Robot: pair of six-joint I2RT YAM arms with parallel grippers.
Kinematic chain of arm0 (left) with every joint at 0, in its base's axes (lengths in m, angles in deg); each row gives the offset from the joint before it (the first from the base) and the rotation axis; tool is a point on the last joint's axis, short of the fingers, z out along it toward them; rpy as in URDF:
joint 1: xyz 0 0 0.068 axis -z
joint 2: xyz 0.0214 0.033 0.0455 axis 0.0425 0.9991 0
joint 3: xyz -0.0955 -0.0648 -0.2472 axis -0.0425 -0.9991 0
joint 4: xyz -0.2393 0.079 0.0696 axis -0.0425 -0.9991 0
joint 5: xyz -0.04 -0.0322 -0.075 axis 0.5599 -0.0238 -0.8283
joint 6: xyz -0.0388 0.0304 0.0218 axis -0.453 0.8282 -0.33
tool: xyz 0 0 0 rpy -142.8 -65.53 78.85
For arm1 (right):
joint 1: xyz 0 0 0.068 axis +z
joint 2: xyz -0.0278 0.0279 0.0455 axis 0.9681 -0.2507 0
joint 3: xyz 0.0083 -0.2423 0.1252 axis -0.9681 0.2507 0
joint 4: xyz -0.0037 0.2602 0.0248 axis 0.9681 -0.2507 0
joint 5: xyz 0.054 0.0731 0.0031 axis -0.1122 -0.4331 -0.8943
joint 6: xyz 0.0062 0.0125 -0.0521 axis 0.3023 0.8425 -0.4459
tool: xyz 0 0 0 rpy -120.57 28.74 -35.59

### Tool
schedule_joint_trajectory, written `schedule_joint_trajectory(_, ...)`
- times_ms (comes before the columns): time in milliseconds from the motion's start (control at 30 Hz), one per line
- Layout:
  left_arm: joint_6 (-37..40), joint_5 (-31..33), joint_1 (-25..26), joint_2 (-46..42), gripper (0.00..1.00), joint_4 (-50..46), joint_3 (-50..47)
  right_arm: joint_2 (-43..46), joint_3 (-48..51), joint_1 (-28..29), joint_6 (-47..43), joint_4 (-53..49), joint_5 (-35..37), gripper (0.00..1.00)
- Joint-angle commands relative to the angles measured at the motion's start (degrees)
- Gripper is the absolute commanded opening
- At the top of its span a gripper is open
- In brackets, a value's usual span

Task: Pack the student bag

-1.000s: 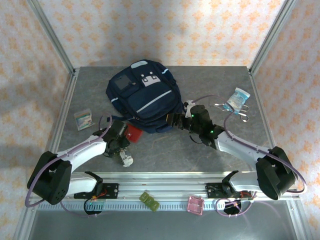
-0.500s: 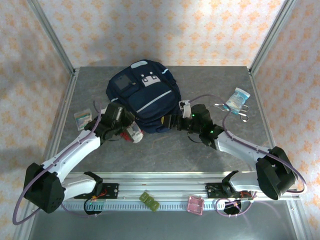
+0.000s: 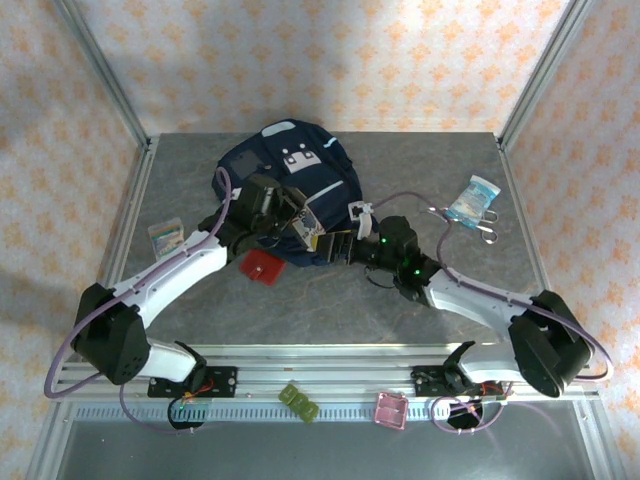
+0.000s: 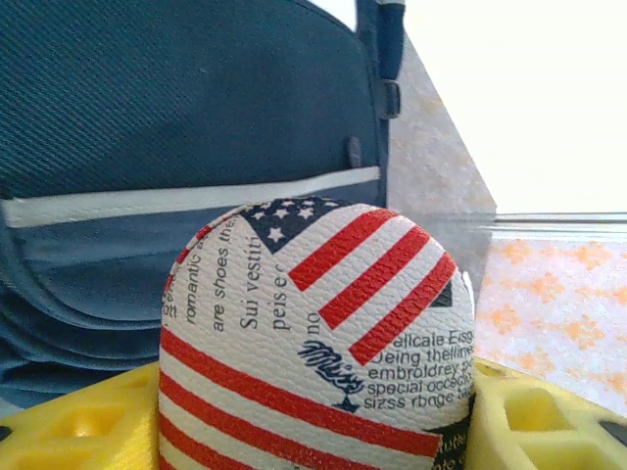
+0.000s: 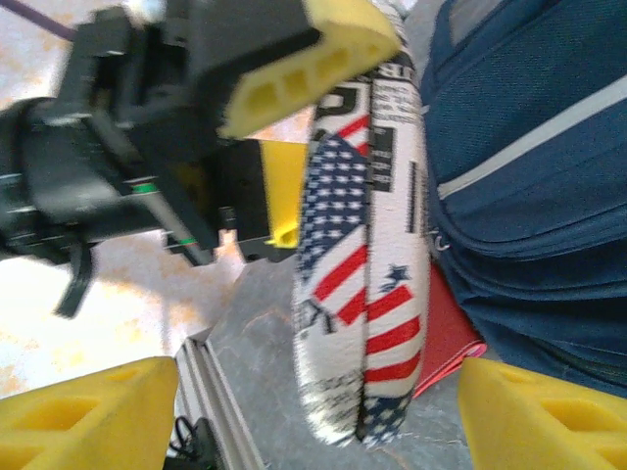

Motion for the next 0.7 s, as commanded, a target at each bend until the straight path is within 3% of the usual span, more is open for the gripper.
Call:
schedule_joint_trajectory(0,-2.05,-1.42,1.1,0.73,0.51,3.87,3.0,-1.09,-1.7,0.2,0.5,2.37,4.75,0.74)
schedule_joint_trajectory(167,-3.61,-4.04,2.37,1.92,0.52,6.28,3.83,-2.65,-3.32,0.2,0.28,1.66,6.22,0.63)
schedule_joint_trajectory(233,-3.34,-5.17,2.62,2.43,0.56,6.64,4.44,-2.55,-3.18,0.2,0.37,1.76,7.01,0.54)
schedule_joint_trajectory(333,-2.37,-5.82,2.61,2.63,0.7,6.76,4.65,-0.84,-1.83,0.2,0.15,1.98,9.21,0.4)
schedule_joint_trajectory(400,-0.96,-5.72,2.58,2.46,0.82,6.95,4.57,0.69,-0.96,0.11,-0.31,1.49,10.67,0.37)
schedule_joint_trajectory(467,1.14,-5.61,2.22,2.28,0.87,6.81,4.8,2.48,-0.3,-0.18,-0.55,0.03,11.85,0.37)
schedule_joint_trajectory(667,15.53,-2.07,1.35,2.9,0.87,2.07,7.21,8.56,1.08,-5.89,0.83,-8.73,14.6,0.37)
